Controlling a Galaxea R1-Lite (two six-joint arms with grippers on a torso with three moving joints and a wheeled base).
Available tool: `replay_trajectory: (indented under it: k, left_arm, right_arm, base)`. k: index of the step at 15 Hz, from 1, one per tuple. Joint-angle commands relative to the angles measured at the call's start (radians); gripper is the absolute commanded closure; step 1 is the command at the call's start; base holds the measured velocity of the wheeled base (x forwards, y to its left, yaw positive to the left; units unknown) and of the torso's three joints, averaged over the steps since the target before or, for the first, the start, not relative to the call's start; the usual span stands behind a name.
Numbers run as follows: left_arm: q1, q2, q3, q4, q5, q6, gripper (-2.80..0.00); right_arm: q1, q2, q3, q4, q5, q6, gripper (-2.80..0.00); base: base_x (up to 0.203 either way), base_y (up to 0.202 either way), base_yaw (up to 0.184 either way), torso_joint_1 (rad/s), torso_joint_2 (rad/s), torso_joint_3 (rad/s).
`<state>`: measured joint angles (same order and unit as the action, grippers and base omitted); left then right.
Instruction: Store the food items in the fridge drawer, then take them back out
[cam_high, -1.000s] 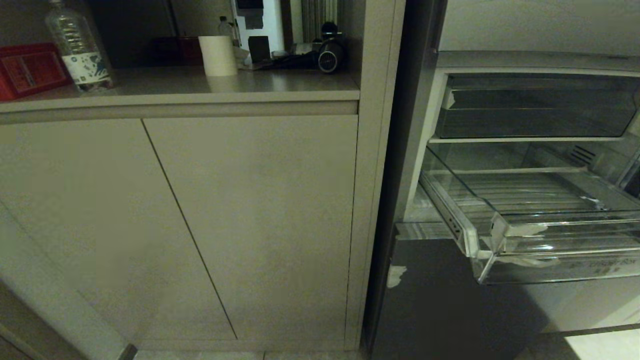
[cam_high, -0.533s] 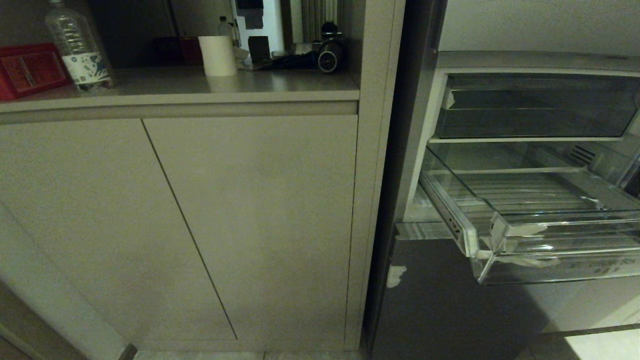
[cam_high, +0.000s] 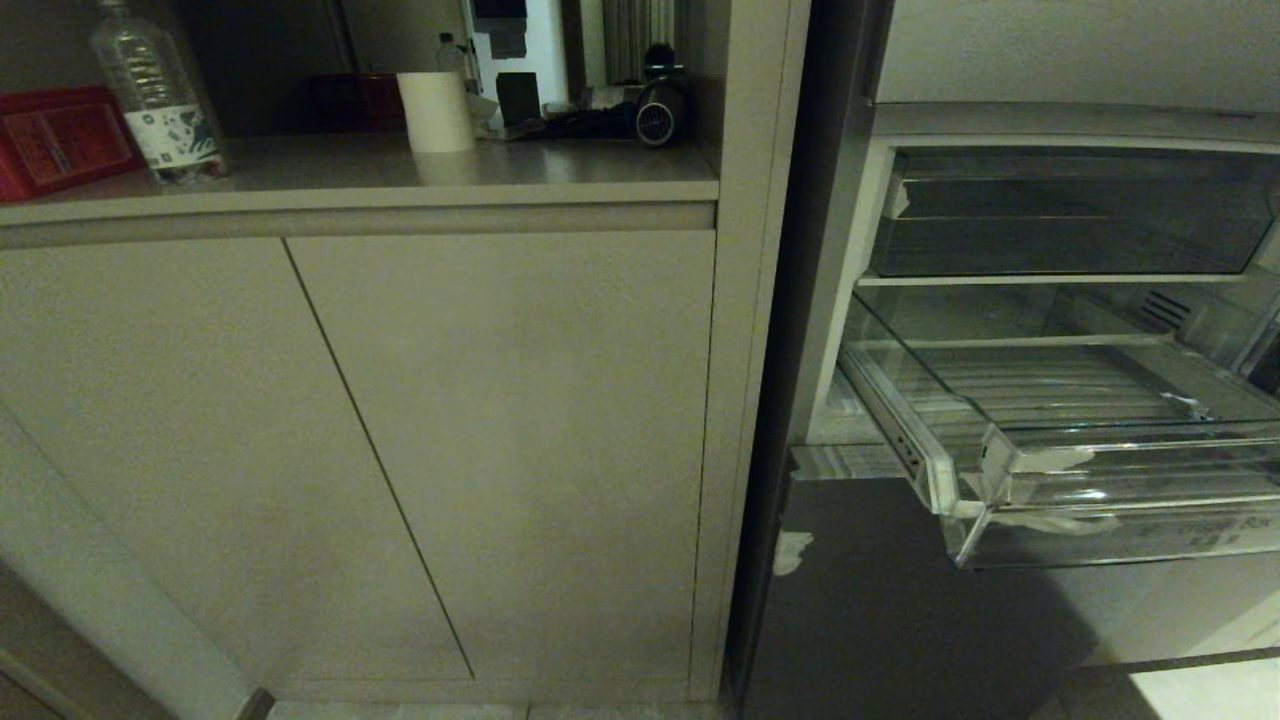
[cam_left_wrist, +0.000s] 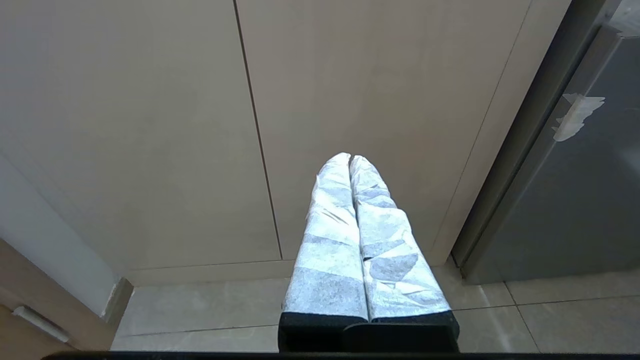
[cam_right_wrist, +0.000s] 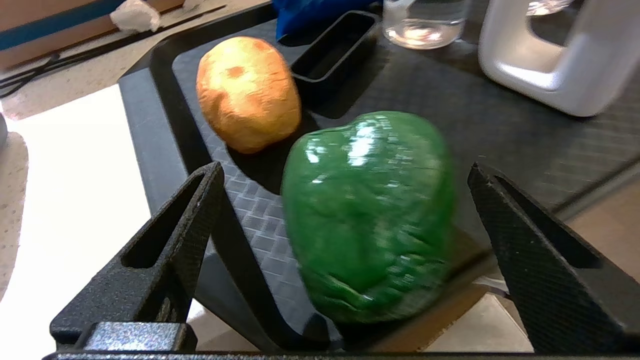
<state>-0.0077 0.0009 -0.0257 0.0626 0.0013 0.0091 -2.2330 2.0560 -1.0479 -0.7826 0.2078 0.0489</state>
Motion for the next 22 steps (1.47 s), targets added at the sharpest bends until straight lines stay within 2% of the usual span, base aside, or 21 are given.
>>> replay_trajectory:
  k: [1,18,19,22]
  left_arm:
    - [0.000,0.001,0.000,0.000,0.000,0.000,0.00]
    - [0.000,0.001,0.000,0.000,0.000,0.000,0.00]
    - [0.000,0.001,0.000,0.000,0.000,0.000,0.00]
    - [0.000,0.001,0.000,0.000,0.000,0.000,0.00]
  right_arm:
    - [0.010,0.025,-0.007,-0.004,0.002,0.000,-2.80]
    - [0.015,0.051,-0.004,-0.006,0.004,-0.001,-2.80]
    - [0.015,0.053,-0.004,-0.006,0.004,-0.001,0.00]
    - [0.013,0.053,-0.005,-0.006,0.007,0.000,0.00]
  base:
    - [0.000,0.000,0.000,0.000,0.00,0.000]
    - [0.000,0.000,0.000,0.000,0.00,0.000]
    - [0.000,0.000,0.000,0.000,0.00,0.000]
    - [0.000,0.000,0.000,0.000,0.00,0.000]
